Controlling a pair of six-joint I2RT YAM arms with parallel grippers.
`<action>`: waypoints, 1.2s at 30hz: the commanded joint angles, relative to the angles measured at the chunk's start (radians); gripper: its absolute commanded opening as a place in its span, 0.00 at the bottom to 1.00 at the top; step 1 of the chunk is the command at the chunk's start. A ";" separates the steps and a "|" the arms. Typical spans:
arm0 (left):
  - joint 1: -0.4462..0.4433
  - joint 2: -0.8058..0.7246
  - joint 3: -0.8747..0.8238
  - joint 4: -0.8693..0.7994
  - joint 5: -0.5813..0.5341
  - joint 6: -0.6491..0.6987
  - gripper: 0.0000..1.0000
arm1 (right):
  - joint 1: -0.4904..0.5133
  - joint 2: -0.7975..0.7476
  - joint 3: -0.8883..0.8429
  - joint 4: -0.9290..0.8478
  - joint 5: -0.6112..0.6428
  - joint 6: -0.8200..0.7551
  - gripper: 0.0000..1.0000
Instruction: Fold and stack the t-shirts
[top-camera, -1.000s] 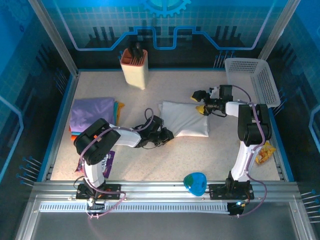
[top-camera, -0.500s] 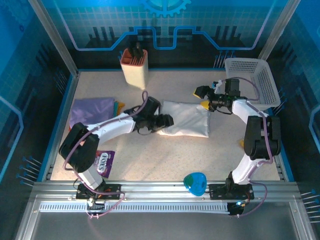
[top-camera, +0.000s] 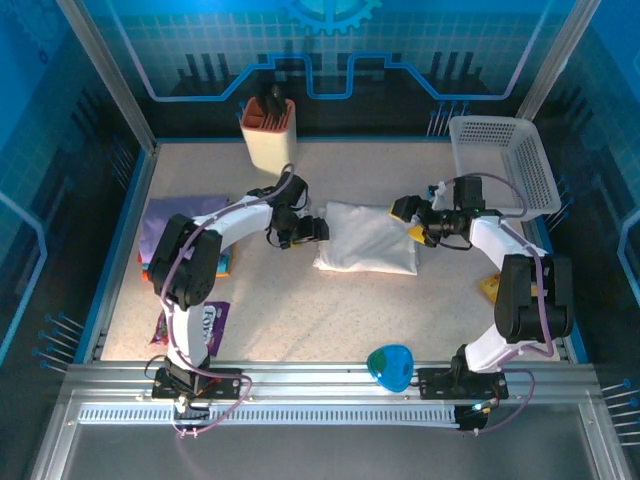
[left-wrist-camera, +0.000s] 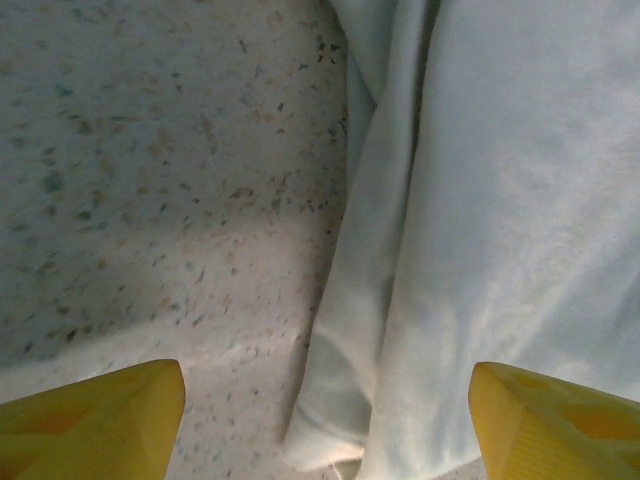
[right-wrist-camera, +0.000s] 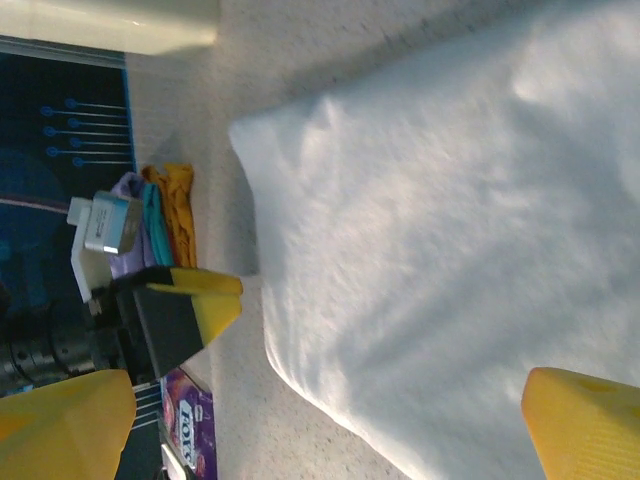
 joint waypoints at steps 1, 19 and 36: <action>-0.002 0.051 0.073 -0.001 0.048 0.037 0.76 | -0.021 -0.039 -0.048 -0.018 -0.016 -0.023 1.00; -0.079 0.247 0.268 -0.037 0.097 0.003 0.60 | -0.071 -0.022 -0.116 0.013 -0.071 -0.021 0.99; -0.083 0.257 0.227 -0.014 0.084 0.037 0.10 | -0.103 -0.048 -0.122 -0.002 -0.092 -0.021 0.98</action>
